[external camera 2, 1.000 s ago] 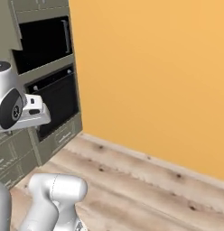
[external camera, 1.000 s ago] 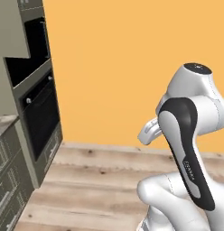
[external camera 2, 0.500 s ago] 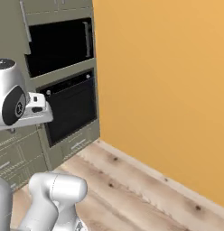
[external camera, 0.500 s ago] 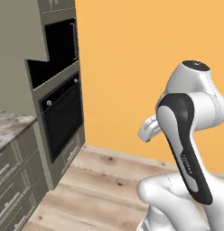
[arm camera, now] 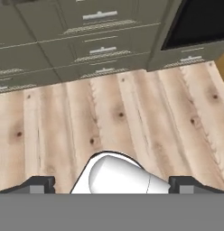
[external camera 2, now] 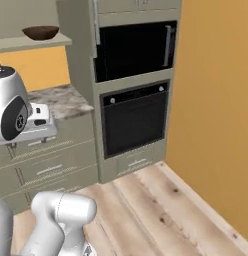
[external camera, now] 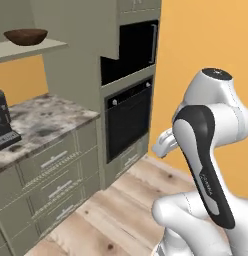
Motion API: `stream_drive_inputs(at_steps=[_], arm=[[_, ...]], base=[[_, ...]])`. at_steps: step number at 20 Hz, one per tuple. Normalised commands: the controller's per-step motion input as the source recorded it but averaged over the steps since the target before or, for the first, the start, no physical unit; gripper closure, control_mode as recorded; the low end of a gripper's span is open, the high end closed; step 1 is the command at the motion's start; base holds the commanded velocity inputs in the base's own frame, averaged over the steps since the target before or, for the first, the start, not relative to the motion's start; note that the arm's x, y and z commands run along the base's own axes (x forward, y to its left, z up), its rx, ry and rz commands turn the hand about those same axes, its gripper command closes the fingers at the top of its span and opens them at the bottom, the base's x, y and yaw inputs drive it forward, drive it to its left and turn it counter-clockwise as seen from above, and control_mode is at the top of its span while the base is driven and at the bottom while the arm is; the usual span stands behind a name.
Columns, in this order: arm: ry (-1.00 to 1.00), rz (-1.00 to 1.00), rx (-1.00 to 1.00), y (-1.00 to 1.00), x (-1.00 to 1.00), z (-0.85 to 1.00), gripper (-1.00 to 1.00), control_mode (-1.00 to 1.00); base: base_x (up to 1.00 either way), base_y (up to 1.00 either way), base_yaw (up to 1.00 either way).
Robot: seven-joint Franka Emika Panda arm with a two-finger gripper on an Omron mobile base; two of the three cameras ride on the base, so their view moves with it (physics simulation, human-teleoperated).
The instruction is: Move the bowls from the cabinet to the plates on the dining table.
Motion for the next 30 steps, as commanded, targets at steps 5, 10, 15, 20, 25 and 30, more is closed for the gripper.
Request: stream_drive_inputs(at_steps=[5, 10, 15, 20, 25, 30], arm=[[0.00, 0.00, 0.00, 0.00, 0.00, 0.00, -1.00, 1.00], [0.00, 0.00, 0.00, 0.00, 0.00, 0.00, -1.00, 1.00], [0.00, 0.00, 0.00, 0.00, 0.00, 0.00, -1.00, 1.00], [0.00, 0.00, 0.00, 0.00, 0.00, 0.00, -1.00, 1.00], [0.00, 0.00, 0.00, 0.00, 0.00, 0.00, -1.00, 1.00], [0.00, 0.00, 0.00, 0.00, 0.00, 0.00, -1.00, 1.00]], base=[[0.24, -0.16, 0.54], [0.90, -0.58, 0.47], [0.81, -0.52, 0.33], [0.79, -0.09, 0.04], [0.97, 0.00, 0.00], [0.87, 0.00, 0.00]])
